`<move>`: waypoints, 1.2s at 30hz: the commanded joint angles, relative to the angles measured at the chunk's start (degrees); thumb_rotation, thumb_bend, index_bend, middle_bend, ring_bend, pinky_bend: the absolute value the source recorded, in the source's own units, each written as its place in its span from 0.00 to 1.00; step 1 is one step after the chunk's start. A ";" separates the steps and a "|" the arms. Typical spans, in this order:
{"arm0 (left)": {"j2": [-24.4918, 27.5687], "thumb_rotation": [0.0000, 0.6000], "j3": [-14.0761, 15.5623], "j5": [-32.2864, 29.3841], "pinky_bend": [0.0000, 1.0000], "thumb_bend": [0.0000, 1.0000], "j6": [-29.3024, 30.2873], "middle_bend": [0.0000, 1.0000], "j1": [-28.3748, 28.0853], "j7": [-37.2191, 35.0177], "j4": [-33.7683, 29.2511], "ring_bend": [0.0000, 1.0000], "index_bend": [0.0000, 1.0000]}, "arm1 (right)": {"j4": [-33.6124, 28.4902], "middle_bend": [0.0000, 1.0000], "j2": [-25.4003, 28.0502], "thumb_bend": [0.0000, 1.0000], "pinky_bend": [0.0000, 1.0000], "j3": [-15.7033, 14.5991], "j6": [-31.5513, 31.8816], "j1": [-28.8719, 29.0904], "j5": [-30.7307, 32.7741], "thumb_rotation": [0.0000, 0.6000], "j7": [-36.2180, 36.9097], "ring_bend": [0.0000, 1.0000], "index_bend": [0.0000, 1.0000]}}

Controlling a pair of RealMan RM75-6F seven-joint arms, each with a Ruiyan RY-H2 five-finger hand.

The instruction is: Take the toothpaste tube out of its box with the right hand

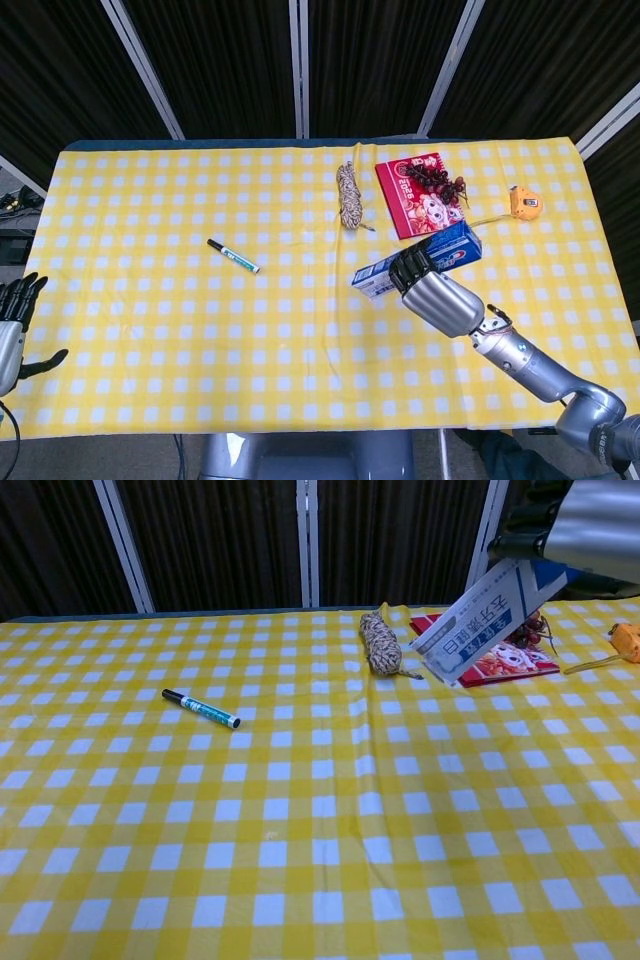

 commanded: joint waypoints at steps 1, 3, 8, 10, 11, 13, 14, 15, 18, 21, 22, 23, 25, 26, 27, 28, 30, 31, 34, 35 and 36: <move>-0.06 1.00 0.02 -0.01 0.00 0.00 -0.13 0.00 -0.06 0.07 0.07 0.00 0.00 | -3.54 0.46 3.66 0.32 0.41 2.70 -2.29 -0.89 -1.02 1.00 -12.06 0.40 0.46; -0.12 1.00 0.04 -0.03 0.00 0.00 -0.26 0.00 -0.13 0.20 0.11 0.00 0.00 | -4.81 0.46 4.34 0.32 0.40 3.00 -2.92 -1.04 -0.96 1.00 -14.27 0.40 0.46; -0.30 1.00 0.07 -0.09 0.00 0.00 -0.46 0.00 -0.24 0.55 0.14 0.00 0.00 | -7.73 0.46 6.28 0.32 0.40 3.91 -3.91 -1.28 -0.43 1.00 -17.09 0.40 0.46; -0.30 1.00 0.04 -0.13 0.00 0.00 -0.41 0.00 -0.22 0.58 0.11 0.00 0.00 | -8.24 0.46 6.75 0.32 0.40 4.36 -3.73 -1.37 -0.28 1.00 -17.61 0.40 0.46; -0.30 1.00 0.03 -0.14 0.00 0.00 -0.40 0.00 -0.22 0.57 0.10 0.00 0.00 | -8.34 0.46 6.84 0.32 0.40 4.49 -3.61 -1.44 -0.17 1.00 -17.72 0.40 0.46; -0.26 1.00 0.02 -0.15 0.00 0.00 -0.35 0.00 -0.19 0.50 0.04 0.00 0.00 | -8.71 0.46 7.05 0.32 0.40 4.80 -3.23 -1.87 0.63 1.00 -17.56 0.40 0.46; -0.24 1.00 0.01 -0.13 0.00 0.00 -0.29 0.00 -0.17 0.50 0.02 0.00 0.00 | -8.73 0.46 7.15 0.32 0.40 4.86 -3.04 -2.07 0.82 1.00 -17.48 0.40 0.46; -0.23 1.00 0.01 -0.12 0.00 0.00 -0.26 0.00 -0.16 0.48 0.01 0.00 0.00 | -8.65 0.46 7.16 0.32 0.40 4.88 -2.87 -2.18 0.88 1.00 -17.37 0.40 0.46; -0.17 1.00 0.01 -0.18 0.00 0.00 -0.29 0.00 -0.15 0.37 -0.03 0.00 0.00 | -7.98 0.47 6.75 0.32 0.40 5.19 -1.52 -2.61 1.12 1.00 -16.69 0.40 0.47; -0.17 1.00 -0.08 -0.41 0.00 0.00 -0.36 0.00 -0.16 0.27 0.04 0.00 0.00 | -6.51 0.47 5.92 0.32 0.40 6.38 1.57 -2.88 0.85 1.00 -16.05 0.40 0.47; -0.17 1.00 -0.10 -0.49 0.00 0.00 -0.42 0.00 -0.18 0.24 0.05 0.00 0.00 | -6.14 0.47 5.71 0.32 0.40 6.91 2.56 -3.01 1.08 1.00 -15.83 0.40 0.47; -0.19 1.00 -0.11 -0.56 0.00 0.00 -0.54 0.00 -0.23 0.26 0.06 0.00 0.00 | -5.76 0.47 5.43 0.32 0.39 7.78 3.96 -3.21 1.66 1.00 -15.48 0.40 0.47; -0.25 1.00 -0.10 -0.58 0.00 0.00 -0.67 0.00 -0.30 0.41 0.09 0.00 0.00 | -5.70 0.47 5.16 0.32 0.39 8.40 4.87 -3.47 2.83 1.00 -14.21 0.40 0.47; -0.29 1.00 -0.09 -0.56 0.00 0.00 -0.72 0.00 -0.34 0.52 0.09 0.00 0.00 | -5.88 0.47 5.06 0.32 0.39 8.41 4.82 -3.59 3.59 1.00 -13.20 0.40 0.47; -0.34 1.00 -0.08 -0.53 0.00 0.00 -0.77 0.00 -0.39 0.66 0.04 0.00 0.00 | -6.45 0.47 4.83 0.32 0.39 8.08 4.21 -3.82 5.15 1.00 -10.98 0.40 0.47; -0.37 1.00 -0.06 -0.50 0.00 0.00 -0.78 0.00 -0.40 0.76 0.00 0.00 0.00 | -7.02 0.47 4.53 0.32 0.39 7.70 3.60 -4.02 6.49 1.00 -8.99 0.40 0.46; -0.44 1.00 -0.02 -0.44 0.00 0.00 -0.74 0.00 -0.39 0.94 -0.03 0.00 0.00 | -8.46 0.47 3.43 0.32 0.39 6.84 2.26 -4.56 9.96 1.00 -4.07 0.40 0.46; -0.47 1.00 0.00 -0.44 0.00 0.00 -0.69 0.00 -0.37 1.04 -0.06 0.00 0.00 | -9.31 0.46 2.51 0.32 0.39 6.20 1.18 -4.80 12.19 1.00 -0.66 0.40 0.45; -0.57 1.00 0.01 -0.51 0.00 0.00 -0.71 0.00 -0.37 1.25 -0.02 0.00 0.00 | -10.22 0.46 0.66 0.31 0.37 4.51 -1.90 -4.55 15.23 1.00 5.14 0.40 0.44; -0.63 1.00 0.02 -0.54 0.00 0.00 -0.78 0.00 -0.40 1.34 -0.01 0.00 0.00 | -10.39 0.45 0.06 0.31 0.37 3.96 -2.97 -4.30 15.83 1.00 6.89 0.40 0.44; -0.69 1.00 0.03 -0.56 0.00 0.00 -0.85 0.00 -0.44 1.47 0.02 0.00 0.00 | -10.53 0.45 -0.61 0.31 0.37 3.40 -4.03 -4.01 16.35 1.00 8.66 0.40 0.43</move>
